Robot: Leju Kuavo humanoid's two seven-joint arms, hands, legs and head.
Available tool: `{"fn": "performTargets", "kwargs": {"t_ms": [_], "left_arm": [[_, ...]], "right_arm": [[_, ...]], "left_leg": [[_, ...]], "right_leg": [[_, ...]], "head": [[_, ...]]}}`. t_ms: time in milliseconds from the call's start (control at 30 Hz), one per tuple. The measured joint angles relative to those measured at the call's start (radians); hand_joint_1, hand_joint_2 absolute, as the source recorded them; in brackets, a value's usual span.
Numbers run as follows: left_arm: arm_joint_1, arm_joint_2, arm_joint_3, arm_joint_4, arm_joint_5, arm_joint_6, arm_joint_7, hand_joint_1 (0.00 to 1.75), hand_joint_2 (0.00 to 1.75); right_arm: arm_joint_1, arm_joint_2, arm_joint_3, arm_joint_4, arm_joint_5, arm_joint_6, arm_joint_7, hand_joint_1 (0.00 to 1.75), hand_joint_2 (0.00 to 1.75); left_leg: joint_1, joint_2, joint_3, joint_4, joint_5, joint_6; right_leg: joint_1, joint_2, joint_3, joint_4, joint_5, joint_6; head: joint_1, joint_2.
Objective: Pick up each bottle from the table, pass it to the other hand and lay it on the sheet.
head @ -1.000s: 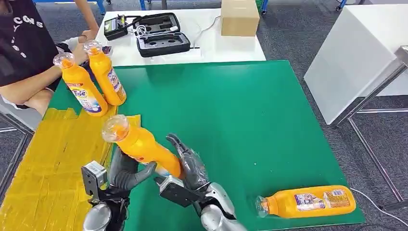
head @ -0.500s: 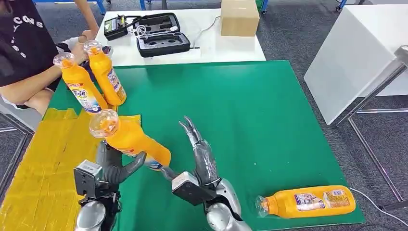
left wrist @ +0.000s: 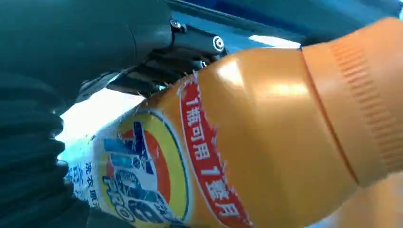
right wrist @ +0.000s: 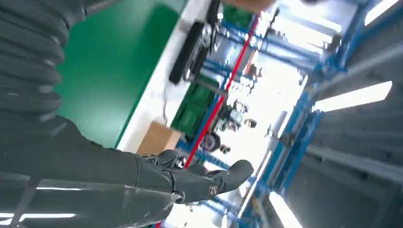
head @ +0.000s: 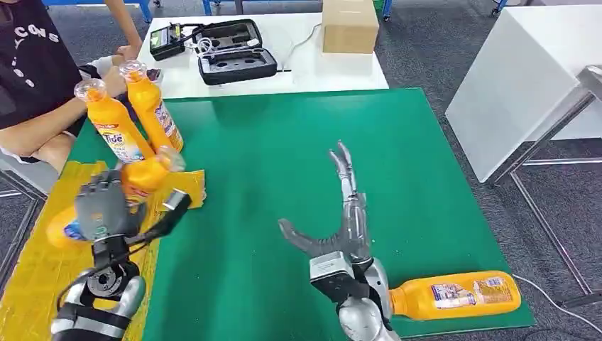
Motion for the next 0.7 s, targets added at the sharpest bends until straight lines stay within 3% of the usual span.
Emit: {"fn": "performTargets", "kwargs": {"t_ms": [33,67,133,267,300,700], "left_arm": [[-0.025,0.036,-0.061,0.047,0.0,-0.005,0.067,1.75,1.75],[-0.038,0.062,-0.1,0.075,0.0,-0.005,0.051,1.75,1.75],[-0.062,0.109,-0.168,0.134,0.0,-0.018,-0.044,1.75,1.75],[-0.093,0.126,-0.192,0.248,0.0,-0.057,-0.176,1.75,1.75],[-0.099,0.127,-0.191,0.273,0.0,-0.063,-0.182,0.0,1.75],[-0.147,0.123,-0.192,0.483,0.001,0.028,-0.17,0.0,1.75]], "right_arm": [[0.004,-0.003,-0.013,-0.015,-0.007,-0.001,-0.002,0.0,1.75],[0.005,-0.006,-0.02,-0.025,-0.011,-0.001,-0.003,0.0,1.75],[0.01,-0.008,-0.035,-0.044,-0.016,-0.005,-0.006,0.0,1.75],[0.023,-0.011,-0.058,-0.073,-0.026,-0.016,-0.02,0.0,1.75],[0.024,-0.013,-0.062,-0.078,-0.031,-0.016,-0.02,0.0,1.75],[0.028,-0.018,-0.085,-0.083,-0.036,-0.014,-0.021,0.0,1.75]], "left_leg": [[0.0,-0.002,0.0,0.0,0.001,-0.001],[0.001,-0.002,0.0,0.0,0.001,-0.001],[0.001,-0.001,-0.001,0.0,0.001,-0.001],[-0.001,-0.001,-0.002,0.0,0.0,-0.001],[-0.001,-0.001,-0.002,0.0,0.0,-0.001],[0.0,-0.001,-0.002,0.0,0.0,-0.001]], "right_leg": [[0.0,-0.001,0.001,0.0,-0.001,-0.001],[0.0,-0.002,0.001,0.0,-0.001,0.0],[0.0,-0.001,0.0,0.0,-0.001,0.0],[-0.001,0.0,0.0,0.0,0.0,0.0],[-0.001,0.0,-0.001,0.0,0.0,0.0],[0.0,0.0,0.0,0.0,0.0,0.0]], "head": [[0.002,0.0],[0.002,0.0],[0.002,0.0],[0.002,0.0],[0.002,0.0],[0.002,0.0]]}}
